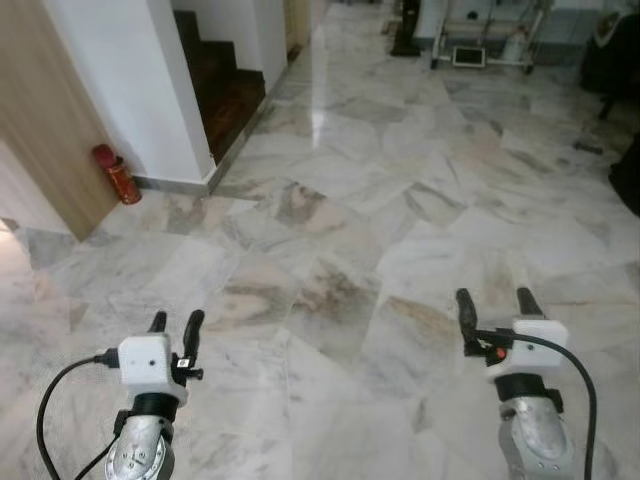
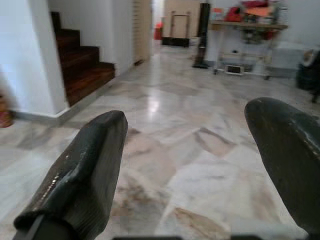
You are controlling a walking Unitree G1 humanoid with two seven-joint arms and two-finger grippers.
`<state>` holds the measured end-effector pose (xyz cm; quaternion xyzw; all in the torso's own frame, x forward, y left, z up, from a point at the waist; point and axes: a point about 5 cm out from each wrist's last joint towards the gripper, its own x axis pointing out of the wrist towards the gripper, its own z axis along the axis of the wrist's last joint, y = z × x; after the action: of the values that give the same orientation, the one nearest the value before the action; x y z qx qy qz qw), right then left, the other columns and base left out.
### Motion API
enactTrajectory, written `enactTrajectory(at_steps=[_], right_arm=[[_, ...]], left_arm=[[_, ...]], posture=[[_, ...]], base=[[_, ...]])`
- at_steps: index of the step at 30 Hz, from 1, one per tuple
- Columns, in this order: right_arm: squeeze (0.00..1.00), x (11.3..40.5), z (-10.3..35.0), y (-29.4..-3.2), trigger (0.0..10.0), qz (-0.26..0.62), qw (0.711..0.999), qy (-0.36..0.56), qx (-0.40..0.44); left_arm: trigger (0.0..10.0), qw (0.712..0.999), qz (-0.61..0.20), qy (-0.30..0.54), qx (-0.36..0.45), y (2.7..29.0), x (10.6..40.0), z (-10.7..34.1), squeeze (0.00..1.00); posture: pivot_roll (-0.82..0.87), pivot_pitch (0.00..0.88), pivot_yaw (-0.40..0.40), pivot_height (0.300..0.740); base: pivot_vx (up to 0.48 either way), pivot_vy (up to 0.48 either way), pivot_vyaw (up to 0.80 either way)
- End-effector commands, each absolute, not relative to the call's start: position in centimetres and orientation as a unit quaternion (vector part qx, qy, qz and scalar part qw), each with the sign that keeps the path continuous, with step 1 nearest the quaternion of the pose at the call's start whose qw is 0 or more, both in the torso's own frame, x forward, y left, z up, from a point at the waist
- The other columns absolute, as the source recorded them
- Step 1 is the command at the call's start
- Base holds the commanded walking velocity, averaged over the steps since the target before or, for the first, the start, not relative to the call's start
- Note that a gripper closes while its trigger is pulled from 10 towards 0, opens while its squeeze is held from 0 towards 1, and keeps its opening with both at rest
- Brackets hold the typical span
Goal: Move the pillow to the sofa from floor
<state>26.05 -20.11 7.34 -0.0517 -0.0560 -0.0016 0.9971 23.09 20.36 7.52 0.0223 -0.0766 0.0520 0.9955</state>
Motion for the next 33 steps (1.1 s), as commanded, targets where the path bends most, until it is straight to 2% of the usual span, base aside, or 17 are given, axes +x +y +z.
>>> enactTrajectory(at_steps=[1, 8, 10, 15, 18, 20, 21, 23, 24, 26, 28, 30, 32, 33], right_arm=[[0.00, 26.3, 7.0, -19.9, 10.0, 0.002, 0.998, -0.043, -0.046], [0.00, 25.6, 8.3, -20.2, 10.0, -0.022, 0.998, -0.049, -0.045], [0.00, 24.4, 8.0, -20.8, 10.0, -0.037, 0.997, -0.041, -0.053], [0.00, 22.6, 5.9, -21.9, 10.0, -0.076, 0.996, 0.006, -0.048], [0.00, 22.7, 5.1, -22.4, 10.0, -0.086, 0.995, 0.027, -0.042], [0.00, 23.3, 3.1, -23.8, 10.0, -0.133, 0.988, 0.077, 0.010], [0.00, 23.3, 3.1, -23.8, 10.0, -0.133, 0.988, 0.077, 0.010], [0.00, 23.7, 0.5, -25.0, 10.0, -0.173, 0.970, 0.145, 0.086], [0.00, 23.7, 0.5, -25.0, 10.0, -0.173, 0.970, 0.145, 0.086], [0.00, 23.1, -2.3, -25.1, 10.0, -0.171, 0.951, 0.238, 0.096], [0.00, 21.4, -4.6, -24.7, 10.0, -0.171, 0.925, 0.328, 0.088], [0.00, 20.2, -6.0, -23.9, 10.0, -0.155, 0.909, 0.376, 0.084], [0.00, 19.1, -7.0, -22.8, 10.0, -0.112, 0.900, 0.418, 0.051], [0.00, 18.1, -7.7, -22.2, 10.0, -0.090, 0.890, 0.446, 0.039]], left_arm=[[10.0, 0.995, 0.055, -0.080, 0.032, 20.5, 23.4, 7.9, 0.00], [10.0, 0.996, 0.052, -0.073, 0.030, 20.6, 22.9, 8.9, 0.00], [10.0, 0.996, 0.046, -0.066, 0.034, 20.8, 22.9, 8.7, 0.00], [10.0, 0.997, 0.021, -0.054, 0.047, 20.9, 24.0, 8.8, 0.00], [10.0, 0.998, 0.023, -0.043, 0.050, 21.3, 24.3, 8.3, 0.00], [10.0, 0.998, 0.034, -0.013, 0.056, 22.1, 24.7, 7.0, 0.00], [10.0, 0.998, 0.034, -0.013, 0.056, 22.1, 24.7, 7.0, 0.00], [10.0, 0.995, 0.059, 0.042, 0.074, 23.5, 25.0, 4.7, 0.00], [10.0, 0.995, 0.059, 0.042, 0.074, 23.5, 25.0, 4.7, 0.00], [10.0, 0.986, 0.093, 0.131, 0.048, 25.4, 24.7, 1.7, 0.00], [10.0, 0.972, 0.090, 0.214, 0.025, 25.8, 24.0, -0.8, 0.00], [10.0, 0.956, 0.070, 0.280, 0.046, 25.4, 23.1, -2.6, 0.00], [10.0, 0.944, 0.063, 0.321, 0.044, 25.2, 22.1, -3.8, 0.00], [10.0, 0.928, 0.060, 0.367, 0.033, 24.8, 20.7, -5.2, 0.00]], posture=[[0.02, 0.000, -0.023, 0.740], [-0.01, 0.000, 0.005, 0.740], [-0.04, 0.000, 0.036, 0.740], [-0.07, 0.000, 0.063, 0.740], [-0.07, 0.000, 0.060, 0.740], [-0.06, 0.000, 0.044, 0.740], [-0.06, 0.000, 0.044, 0.740], [-0.06, 0.000, 0.039, 0.740], [-0.06, 0.000, 0.039, 0.740], [-0.05, 0.000, 0.019, 0.740], [-0.03, 0.000, 0.012, 0.740], [-0.01, 0.000, 0.008, 0.740], [-0.02, 0.000, 0.018, 0.740], [-0.04, 0.000, 0.032, 0.740]], base=[[0.000, 0.000, 0.00], [0.000, 0.000, 0.00], [0.000, 0.000, 0.00], [0.000, 0.000, 0.00], [0.000, 0.000, 0.00], [0.000, 0.000, 0.00], [0.000, 0.000, 0.00], [0.000, 0.000, 0.00], [0.000, 0.000, 0.00], [0.000, 0.000, 0.00], [0.000, 0.000, 0.00], [0.000, 0.000, 0.00], [0.000, 0.000, 0.00], [0.000, 0.000, 0.00]])
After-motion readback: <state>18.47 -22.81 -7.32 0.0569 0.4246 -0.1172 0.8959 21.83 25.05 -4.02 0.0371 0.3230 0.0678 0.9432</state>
